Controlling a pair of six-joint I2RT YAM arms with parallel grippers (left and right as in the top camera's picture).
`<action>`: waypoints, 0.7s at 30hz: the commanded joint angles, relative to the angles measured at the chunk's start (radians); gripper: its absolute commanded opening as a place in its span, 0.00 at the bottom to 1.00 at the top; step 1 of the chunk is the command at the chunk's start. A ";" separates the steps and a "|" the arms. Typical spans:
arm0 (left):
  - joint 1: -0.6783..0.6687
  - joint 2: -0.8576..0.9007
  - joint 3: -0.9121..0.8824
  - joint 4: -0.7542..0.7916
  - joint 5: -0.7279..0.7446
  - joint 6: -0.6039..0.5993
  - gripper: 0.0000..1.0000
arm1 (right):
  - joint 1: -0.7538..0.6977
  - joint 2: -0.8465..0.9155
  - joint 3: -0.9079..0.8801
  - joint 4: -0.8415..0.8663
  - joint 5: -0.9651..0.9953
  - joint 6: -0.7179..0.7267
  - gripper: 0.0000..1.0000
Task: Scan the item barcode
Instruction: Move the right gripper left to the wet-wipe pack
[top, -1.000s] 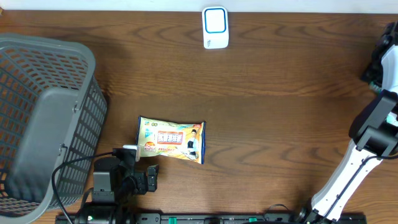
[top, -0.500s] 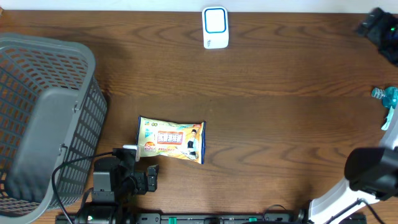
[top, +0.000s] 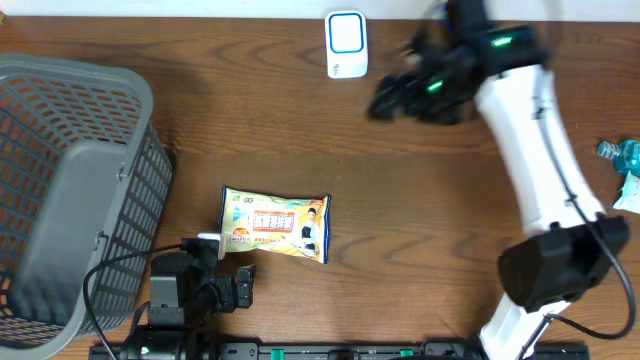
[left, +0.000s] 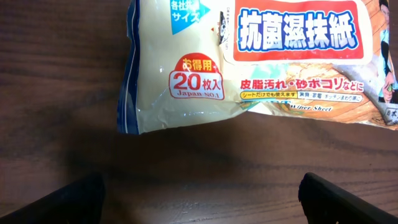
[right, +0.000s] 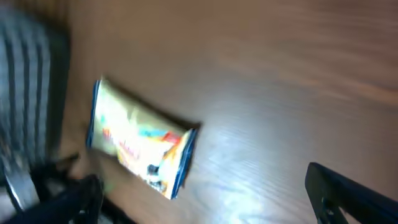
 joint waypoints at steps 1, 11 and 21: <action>0.002 -0.003 0.005 0.000 0.009 0.006 0.99 | 0.112 0.010 -0.138 0.080 -0.127 -0.251 0.99; 0.002 -0.003 0.005 0.000 0.009 0.006 0.99 | 0.372 0.012 -0.447 0.490 -0.087 -0.587 0.99; 0.002 -0.003 0.005 0.000 0.009 0.006 0.99 | 0.471 0.056 -0.573 0.702 -0.003 -0.573 0.99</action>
